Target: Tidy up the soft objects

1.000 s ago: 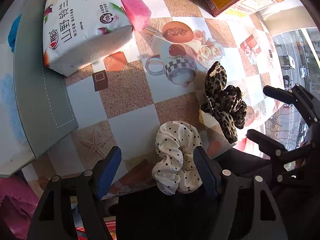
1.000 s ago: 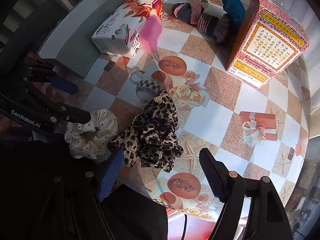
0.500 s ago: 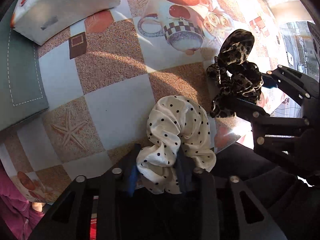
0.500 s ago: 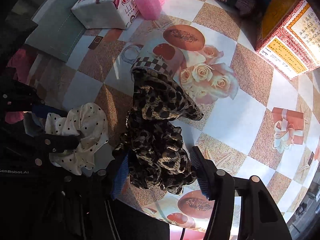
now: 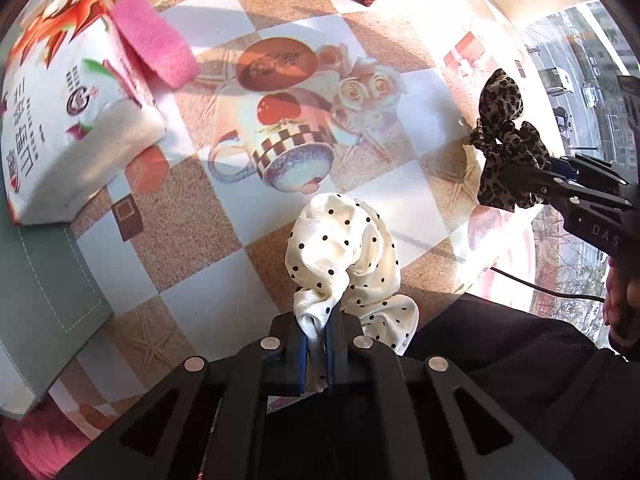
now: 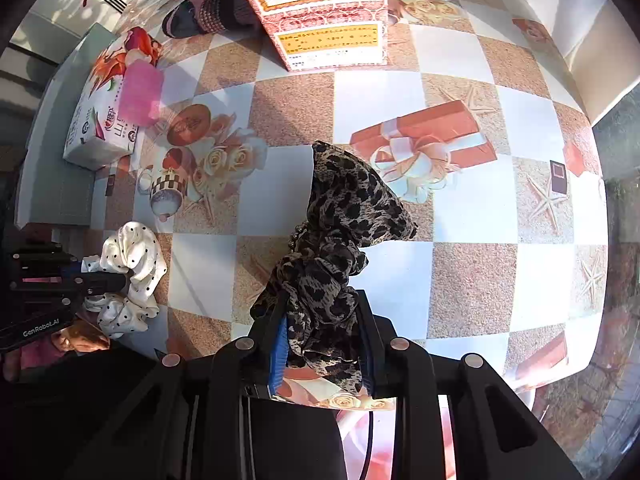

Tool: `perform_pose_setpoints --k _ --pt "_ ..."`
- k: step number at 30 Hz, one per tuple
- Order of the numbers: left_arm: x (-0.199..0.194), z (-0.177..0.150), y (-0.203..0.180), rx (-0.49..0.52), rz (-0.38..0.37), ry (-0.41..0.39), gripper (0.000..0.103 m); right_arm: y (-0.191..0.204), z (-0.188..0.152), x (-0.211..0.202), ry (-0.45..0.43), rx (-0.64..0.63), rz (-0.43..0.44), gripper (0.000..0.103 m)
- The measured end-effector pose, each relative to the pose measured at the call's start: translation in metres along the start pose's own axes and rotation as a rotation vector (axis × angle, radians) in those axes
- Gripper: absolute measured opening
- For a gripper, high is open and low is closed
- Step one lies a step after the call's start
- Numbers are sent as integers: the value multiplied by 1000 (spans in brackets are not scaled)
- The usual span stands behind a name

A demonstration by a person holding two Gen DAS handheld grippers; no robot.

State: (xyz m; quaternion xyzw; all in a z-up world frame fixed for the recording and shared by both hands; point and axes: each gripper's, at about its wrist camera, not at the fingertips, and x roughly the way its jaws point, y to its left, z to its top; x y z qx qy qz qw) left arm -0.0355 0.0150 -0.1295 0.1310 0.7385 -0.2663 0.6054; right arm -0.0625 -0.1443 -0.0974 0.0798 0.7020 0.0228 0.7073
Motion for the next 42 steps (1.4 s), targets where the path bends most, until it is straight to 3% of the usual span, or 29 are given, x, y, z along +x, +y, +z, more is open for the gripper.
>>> perform_pose_setpoints --k 6,11,15,21,24,26,28,32,38,39,41,42 --pt "-50 28 -56 233 59 -162 7 -44 5 -34 -75 166 -47 31" --pt "-113 56 -82 323 49 -338 7 -73 19 -77 -195 264 -51 31" --pt "-156 85 -83 288 67 -435 7 -83 46 -110 -288 296 -59 31" --pt "-203 115 -44 103 124 -508 8 -88 91 -154 -409 317 -46 31" --pt "-204 114 -16 11 130 -495 8 -84 109 -149 -373 262 5 31" --pt "-201 104 -5 -30 118 -486 8 -80 107 -126 -301 238 -29 39" --pt "-196 94 4 -62 108 -470 8 -85 91 -102 -251 278 -31 65" --pt "-184 74 17 -118 89 -424 8 -95 74 -58 -163 395 6 66" --pt "-176 57 24 -131 122 -378 8 -87 93 2 -80 417 -4 67" --pt "-175 55 24 -129 126 -372 8 -84 96 11 -55 402 -8 58" --pt "-173 52 25 -130 129 -361 8 -74 99 12 -57 335 -65 28" --pt "-173 50 26 -130 130 -360 8 -70 100 7 -60 316 -46 25"
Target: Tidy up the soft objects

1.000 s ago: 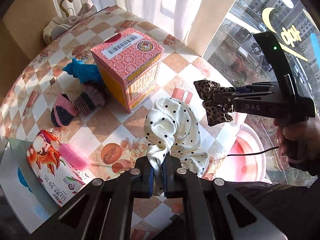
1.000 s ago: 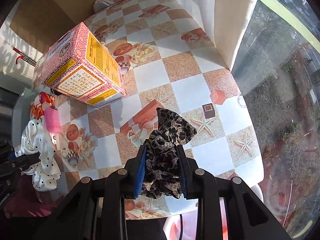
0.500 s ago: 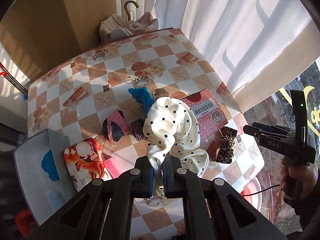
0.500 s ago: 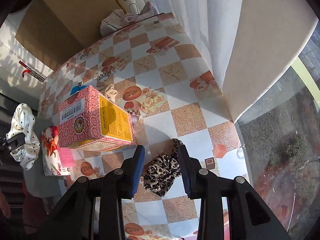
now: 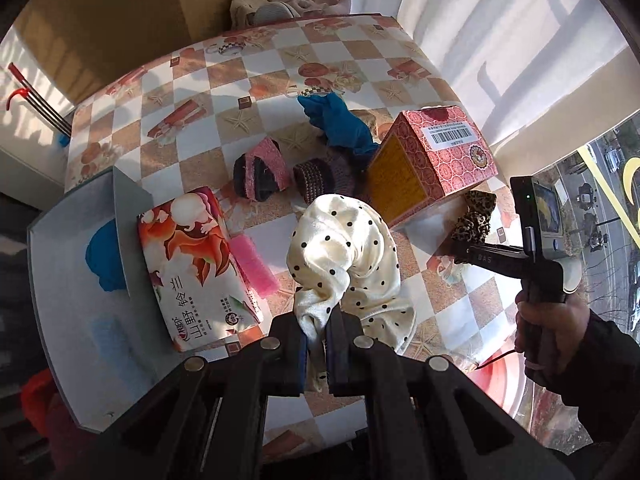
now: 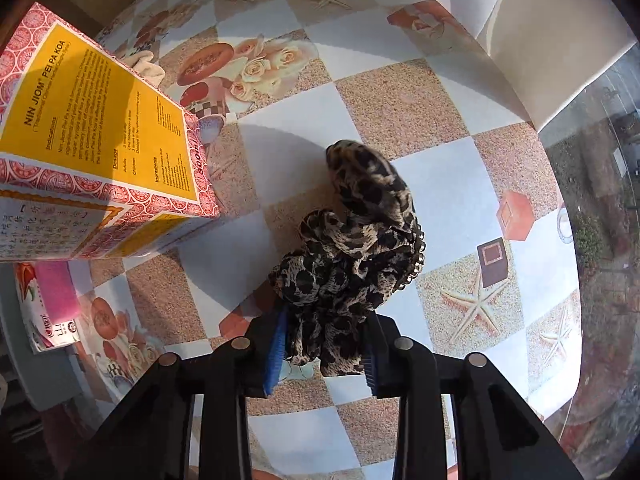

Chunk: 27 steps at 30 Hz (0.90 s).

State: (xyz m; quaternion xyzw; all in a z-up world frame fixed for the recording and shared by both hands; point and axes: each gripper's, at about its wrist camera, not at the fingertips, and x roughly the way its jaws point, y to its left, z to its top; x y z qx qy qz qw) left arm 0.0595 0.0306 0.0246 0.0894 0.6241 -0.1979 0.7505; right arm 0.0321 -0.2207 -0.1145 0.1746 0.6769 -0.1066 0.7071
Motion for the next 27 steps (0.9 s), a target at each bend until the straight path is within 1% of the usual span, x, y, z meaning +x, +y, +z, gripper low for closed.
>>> perform_pose_setpoints --k 1,3,5,7,9,11,13,16,17,20,22,24,27 --pt "0 -1 1 -1 -1 0 8 0 -1 -7 -14 6 30 23" --pt "-2 -1 1 2 -1 -6 8 -3 -5 -31 -78 9 66 23" --pt "-4 1 0 7 -5 -17 8 -11 -11 -56 -137 35 127 22" --pt "-4 5 -3 12 -14 -25 8 -19 -18 -83 -197 41 150 22" --pt "-3 10 -8 25 -24 -28 8 -27 -22 -107 -235 41 157 22" --pt "-2 19 -15 46 -30 -32 8 -33 -21 -126 -260 36 140 22" --pt "-3 32 -24 74 -18 -43 8 -36 -18 -146 -284 39 118 22" --pt "-12 56 -33 96 -13 -88 8 -33 8 -171 -324 32 106 22" --pt "-14 64 -33 95 -1 -101 8 -28 13 -182 -339 20 101 22" --pt "-21 80 -25 61 22 -122 8 4 29 -205 -383 -45 101 23" --pt "-25 85 -13 24 33 -132 8 35 37 -214 -399 -102 106 23" --pt "-27 84 2 -17 47 -132 8 63 41 -219 -400 -156 127 23" --pt "-28 77 24 -76 63 -123 8 110 38 -213 -371 -242 150 23"
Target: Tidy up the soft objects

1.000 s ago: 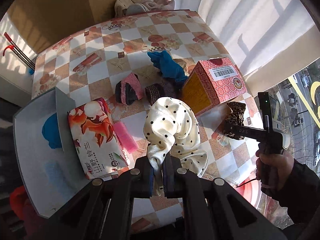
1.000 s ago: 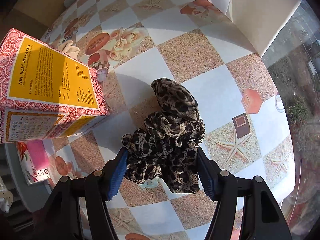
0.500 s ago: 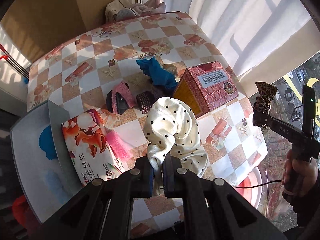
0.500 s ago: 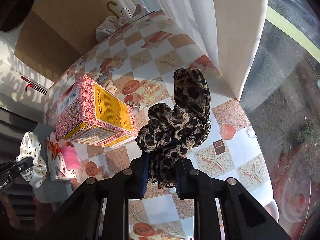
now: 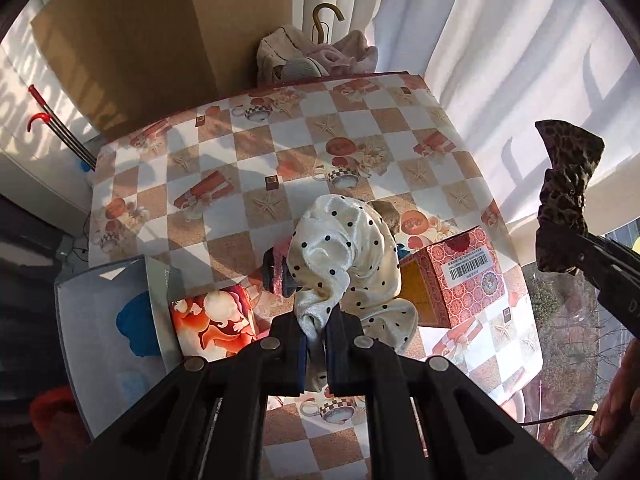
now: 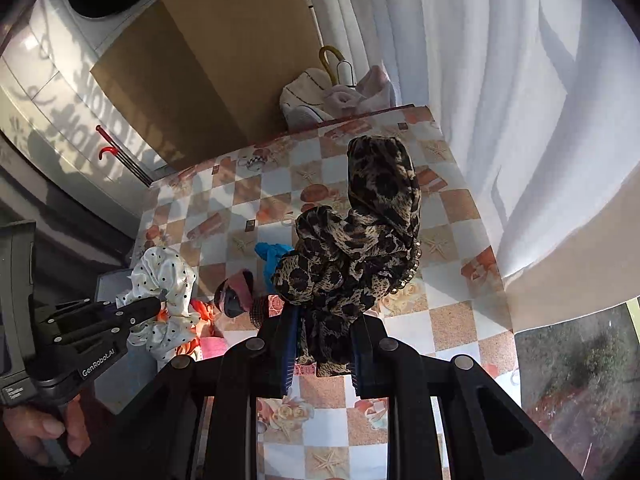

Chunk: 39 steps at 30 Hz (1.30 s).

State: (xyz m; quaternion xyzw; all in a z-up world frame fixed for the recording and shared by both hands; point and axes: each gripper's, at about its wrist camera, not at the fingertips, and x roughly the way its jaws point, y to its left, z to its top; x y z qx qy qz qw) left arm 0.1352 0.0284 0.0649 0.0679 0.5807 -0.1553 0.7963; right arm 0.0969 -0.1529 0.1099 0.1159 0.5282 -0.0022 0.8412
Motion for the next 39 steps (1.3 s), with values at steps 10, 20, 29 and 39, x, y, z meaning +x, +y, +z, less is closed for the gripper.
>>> perform_pose_setpoints --k 10,20,29,39 --pt "-6 -46 61 -117 84 17 8 108 -52 40 159 -184 68 23" --pt "-1 -88 90 -189 106 58 8 151 -76 47 189 -306 65 23" --pt "8 -122 118 -263 91 107 8 181 -93 62 243 -387 81 23" --pt "6 -146 150 -357 99 119 8 212 -104 69 265 -473 113 23"
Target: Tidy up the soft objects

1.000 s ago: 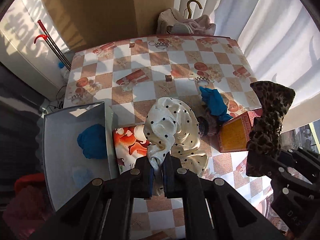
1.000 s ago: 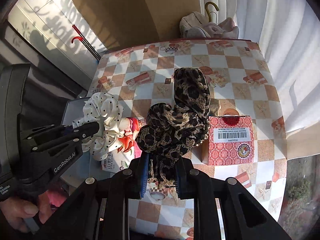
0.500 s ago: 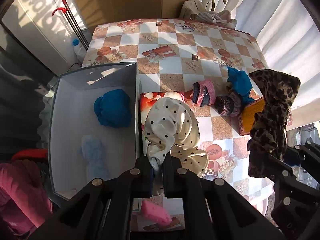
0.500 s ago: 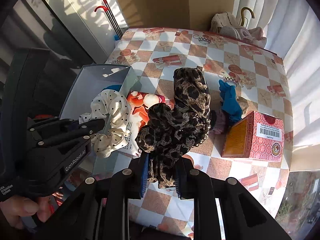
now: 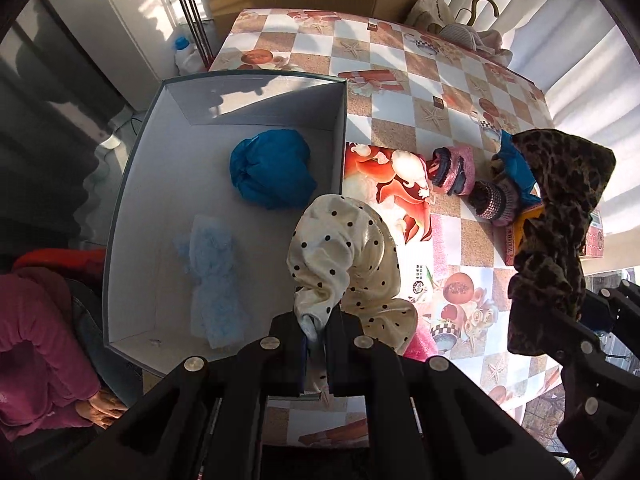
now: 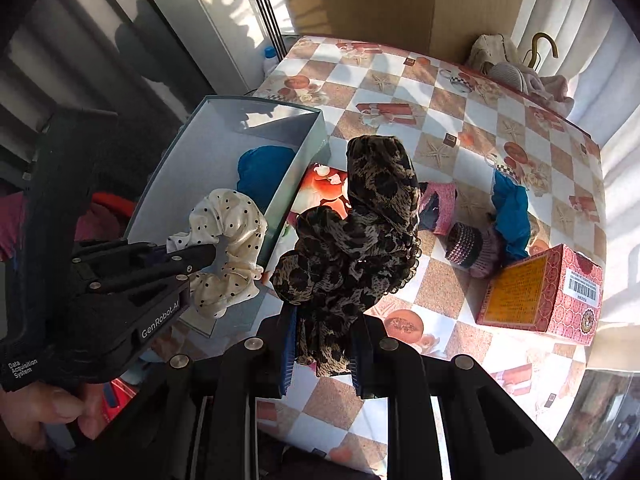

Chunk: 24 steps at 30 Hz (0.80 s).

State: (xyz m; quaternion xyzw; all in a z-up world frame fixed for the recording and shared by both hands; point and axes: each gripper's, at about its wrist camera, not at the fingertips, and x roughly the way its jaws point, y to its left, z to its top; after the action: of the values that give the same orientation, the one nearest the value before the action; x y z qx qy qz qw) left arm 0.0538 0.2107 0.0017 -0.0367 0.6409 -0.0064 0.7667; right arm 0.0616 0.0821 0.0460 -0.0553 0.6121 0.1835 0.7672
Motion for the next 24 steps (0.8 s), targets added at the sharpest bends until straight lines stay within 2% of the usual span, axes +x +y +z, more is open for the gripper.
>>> perform_pose_setpoints --k 12,24 --pt "5 -6 43 -80 44 14 7 55 7 15 29 -194 46 23" --pt "15 -17 77 -153 71 42 8 76 24 25 29 -251 68 23"
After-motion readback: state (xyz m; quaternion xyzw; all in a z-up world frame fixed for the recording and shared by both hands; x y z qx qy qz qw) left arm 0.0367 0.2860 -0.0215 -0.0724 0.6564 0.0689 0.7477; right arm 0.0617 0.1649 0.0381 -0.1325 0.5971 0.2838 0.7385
